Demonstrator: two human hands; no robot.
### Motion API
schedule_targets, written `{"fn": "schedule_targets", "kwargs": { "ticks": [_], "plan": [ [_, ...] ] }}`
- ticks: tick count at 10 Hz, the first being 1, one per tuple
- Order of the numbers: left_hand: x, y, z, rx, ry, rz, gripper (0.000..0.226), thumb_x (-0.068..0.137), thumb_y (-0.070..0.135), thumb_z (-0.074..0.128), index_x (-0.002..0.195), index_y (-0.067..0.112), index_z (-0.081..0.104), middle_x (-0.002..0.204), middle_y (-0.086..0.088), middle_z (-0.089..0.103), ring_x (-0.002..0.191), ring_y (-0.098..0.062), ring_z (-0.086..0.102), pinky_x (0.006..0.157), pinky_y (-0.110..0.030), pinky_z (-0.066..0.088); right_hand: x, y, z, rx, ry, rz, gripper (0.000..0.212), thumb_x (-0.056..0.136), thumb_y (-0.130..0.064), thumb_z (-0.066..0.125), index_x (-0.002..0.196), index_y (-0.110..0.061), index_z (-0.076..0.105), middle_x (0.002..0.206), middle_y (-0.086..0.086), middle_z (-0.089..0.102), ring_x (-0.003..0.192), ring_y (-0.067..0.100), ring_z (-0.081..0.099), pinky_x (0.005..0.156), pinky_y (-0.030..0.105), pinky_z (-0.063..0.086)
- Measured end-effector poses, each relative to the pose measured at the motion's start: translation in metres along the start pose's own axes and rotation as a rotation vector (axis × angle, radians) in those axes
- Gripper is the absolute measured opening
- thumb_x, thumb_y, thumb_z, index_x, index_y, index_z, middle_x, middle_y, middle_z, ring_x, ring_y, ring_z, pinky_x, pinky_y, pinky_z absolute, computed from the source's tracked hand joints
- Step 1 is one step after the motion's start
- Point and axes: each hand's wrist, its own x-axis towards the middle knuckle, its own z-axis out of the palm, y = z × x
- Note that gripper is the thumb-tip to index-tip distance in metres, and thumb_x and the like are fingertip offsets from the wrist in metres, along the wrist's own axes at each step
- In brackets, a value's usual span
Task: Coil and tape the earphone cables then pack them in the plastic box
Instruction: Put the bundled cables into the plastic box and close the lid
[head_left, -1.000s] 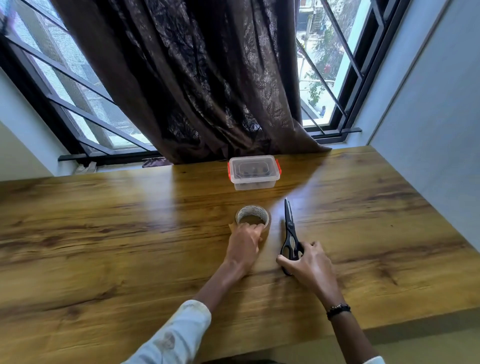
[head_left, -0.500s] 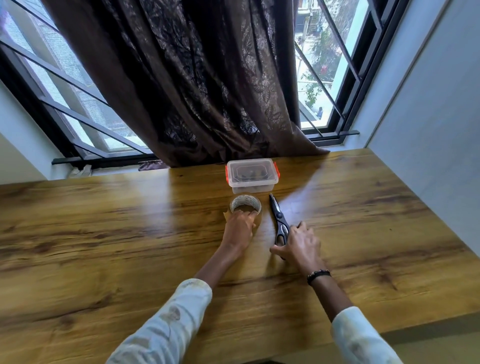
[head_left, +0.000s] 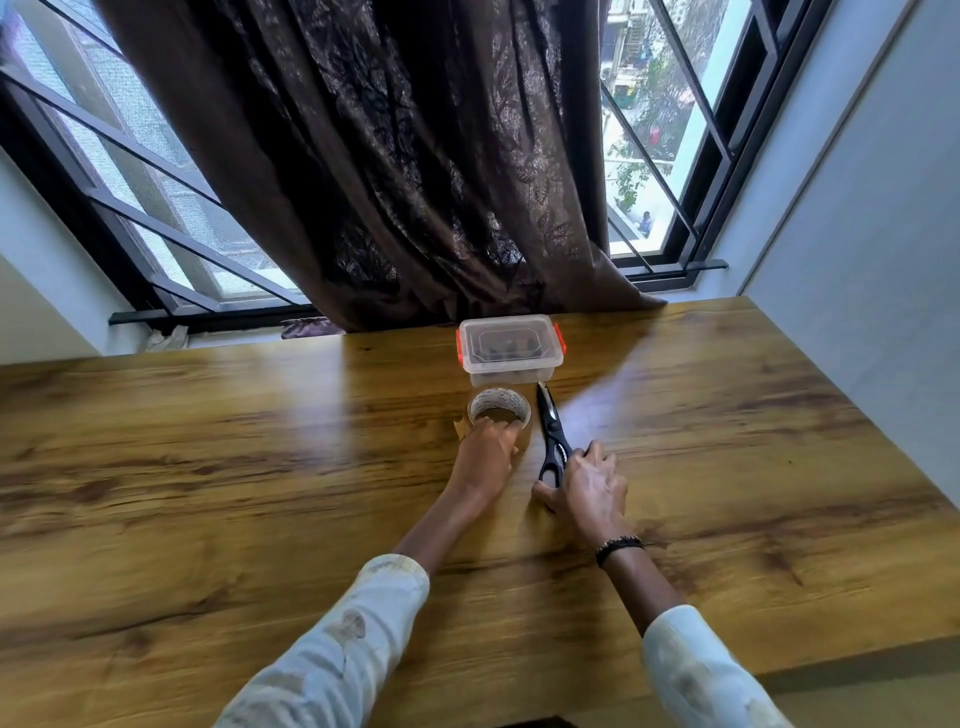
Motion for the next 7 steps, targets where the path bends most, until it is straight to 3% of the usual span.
{"fn": "schedule_targets", "kwargs": {
  "ticks": [5,7],
  "plan": [
    [0.0057,0.0040,0.0000,0.012,-0.056,0.023,0.027,0.090,-0.003,0.057,0.115,0.002,0.063,0.100,-0.013,0.071,0.094,-0.023,0.064,0.086,-0.031,0.052,-0.0021,0.0016,-0.0016,-0.058,-0.015,0.014,0.072,0.084,-0.062,0.056,0.127,-0.005,0.051,0.126,0.009,0.044,0.115,0.027,0.044,0.087,0.033,0.046],
    [0.0033,0.0014,-0.0028,0.062,-0.095,0.029,0.044,0.095,0.012,0.056,0.137,0.006,0.046,0.133,-0.013,0.057,0.128,-0.026,0.048,0.107,-0.033,0.039,-0.0034,0.0030,-0.0042,-0.072,-0.040,-0.006,0.074,0.086,-0.064,0.053,0.131,-0.005,0.048,0.129,0.010,0.043,0.117,0.027,0.044,0.088,0.033,0.046]
  ]
}}
